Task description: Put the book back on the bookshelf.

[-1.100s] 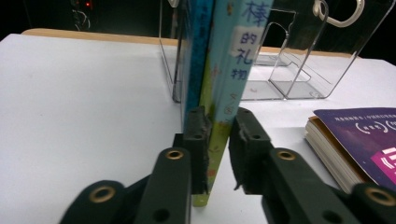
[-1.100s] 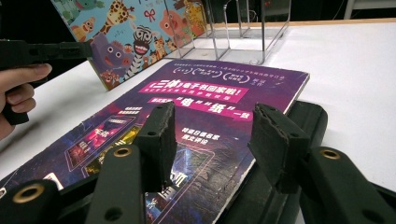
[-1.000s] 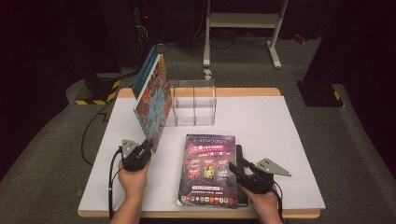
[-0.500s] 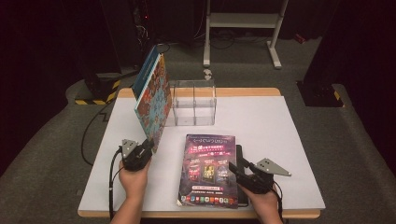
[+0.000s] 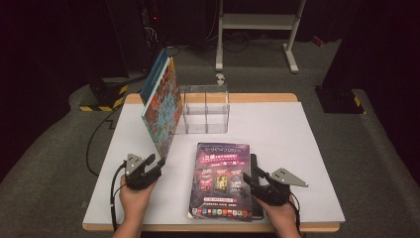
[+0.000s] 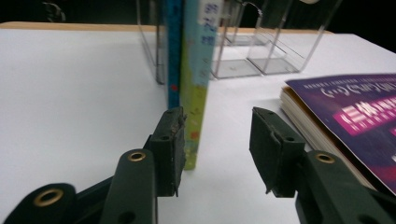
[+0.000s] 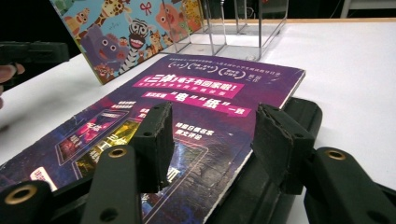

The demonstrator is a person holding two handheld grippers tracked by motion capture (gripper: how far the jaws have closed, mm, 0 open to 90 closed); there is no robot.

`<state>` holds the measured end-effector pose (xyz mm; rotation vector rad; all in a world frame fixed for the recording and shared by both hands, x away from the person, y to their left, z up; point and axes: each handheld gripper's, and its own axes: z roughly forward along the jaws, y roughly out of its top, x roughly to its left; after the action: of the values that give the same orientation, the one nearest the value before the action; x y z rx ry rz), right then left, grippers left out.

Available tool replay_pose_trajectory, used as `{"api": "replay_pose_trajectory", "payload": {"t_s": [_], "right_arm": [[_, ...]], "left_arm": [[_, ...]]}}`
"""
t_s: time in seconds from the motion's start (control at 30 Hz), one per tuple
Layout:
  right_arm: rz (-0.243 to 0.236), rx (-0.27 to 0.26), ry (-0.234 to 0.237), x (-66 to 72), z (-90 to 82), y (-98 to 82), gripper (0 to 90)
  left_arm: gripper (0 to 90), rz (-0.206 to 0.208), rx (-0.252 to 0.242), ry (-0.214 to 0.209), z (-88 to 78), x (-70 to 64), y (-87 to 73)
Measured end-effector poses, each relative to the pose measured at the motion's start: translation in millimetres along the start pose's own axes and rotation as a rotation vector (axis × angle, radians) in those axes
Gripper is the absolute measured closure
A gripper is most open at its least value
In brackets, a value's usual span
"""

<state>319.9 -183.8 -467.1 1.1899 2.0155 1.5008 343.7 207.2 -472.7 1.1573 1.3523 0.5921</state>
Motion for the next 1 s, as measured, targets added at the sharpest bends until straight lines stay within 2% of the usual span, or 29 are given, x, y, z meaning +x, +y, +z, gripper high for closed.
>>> {"api": "replay_pose_trajectory", "payload": {"t_s": [0.13,0.23,0.33,0.43,0.53,0.57,0.67,0.8,1.0], "right_arm": [[-0.013,0.01,-0.017,-1.9,0.6,-0.6,45.1],[-0.025,0.02,-0.029,-3.7,1.5,-1.4,43.7],[-0.042,0.03,-0.046,-4.7,2.6,-2.4,42.5],[-0.045,0.042,-0.054,-5.8,4.0,-3.2,41.1],[-0.049,0.05,-0.06,-6.3,4.5,-3.8,40.3],[-0.05,0.05,-0.063,-6.5,4.5,-3.9,40.3],[-0.053,0.056,-0.069,-7.0,4.9,-4.6,40.2],[-0.062,0.069,-0.073,-6.7,6.1,-6.4,39.7],[-0.073,0.062,-0.083,-7.4,3.8,-6.8,39.8]], "left_arm": [[46.5,-0.027,0.028,-0.048,-3.0,-1.9,-1.8],[44.0,-0.017,0.053,-0.075,-5.1,-3.8,-5.6],[37.9,-0.053,0.078,-0.106,-5.6,-6.2,-10.3],[34.1,-0.003,0.117,-0.122,-7.3,-9.6,-20.6],[31.2,0.009,0.14,-0.14,-7.2,-14.0,-26.3],[31.0,-0.004,0.134,-0.149,-6.9,-16.0,-27.2],[29.5,0.012,0.134,-0.167,-7.1,-20.2,-29.7],[26.9,0.008,0.154,-0.182,-6.5,-25.5,-32.1],[26.1,-0.023,0.183,-0.221,-4.3,-38.2,-34.8]]}}
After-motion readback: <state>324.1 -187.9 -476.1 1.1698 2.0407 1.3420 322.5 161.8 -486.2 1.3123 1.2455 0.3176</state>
